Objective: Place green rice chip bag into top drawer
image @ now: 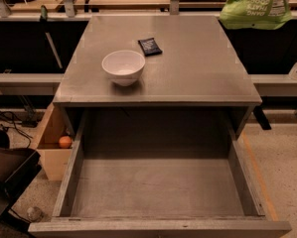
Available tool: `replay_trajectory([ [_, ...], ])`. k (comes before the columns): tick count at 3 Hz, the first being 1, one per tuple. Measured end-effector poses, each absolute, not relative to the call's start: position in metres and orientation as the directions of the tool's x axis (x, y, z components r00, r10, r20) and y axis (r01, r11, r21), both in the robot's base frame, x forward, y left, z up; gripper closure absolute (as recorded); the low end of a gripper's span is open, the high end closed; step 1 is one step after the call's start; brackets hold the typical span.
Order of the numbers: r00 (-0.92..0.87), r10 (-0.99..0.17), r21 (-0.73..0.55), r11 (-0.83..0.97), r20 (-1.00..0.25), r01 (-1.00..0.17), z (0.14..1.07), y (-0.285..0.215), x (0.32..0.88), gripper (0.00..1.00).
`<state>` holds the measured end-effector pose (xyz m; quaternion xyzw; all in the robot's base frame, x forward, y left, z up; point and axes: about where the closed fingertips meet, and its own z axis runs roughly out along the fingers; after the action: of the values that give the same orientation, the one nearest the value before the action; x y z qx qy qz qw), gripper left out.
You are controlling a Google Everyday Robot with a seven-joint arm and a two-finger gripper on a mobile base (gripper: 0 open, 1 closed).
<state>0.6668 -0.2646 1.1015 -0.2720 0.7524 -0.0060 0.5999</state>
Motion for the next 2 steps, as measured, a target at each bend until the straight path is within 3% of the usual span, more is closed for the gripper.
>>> replay_trajectory([
  [2,-0.148,-0.452,-0.360,0.836,-0.880,-0.414,1.121,-0.288,0.562,1.00],
])
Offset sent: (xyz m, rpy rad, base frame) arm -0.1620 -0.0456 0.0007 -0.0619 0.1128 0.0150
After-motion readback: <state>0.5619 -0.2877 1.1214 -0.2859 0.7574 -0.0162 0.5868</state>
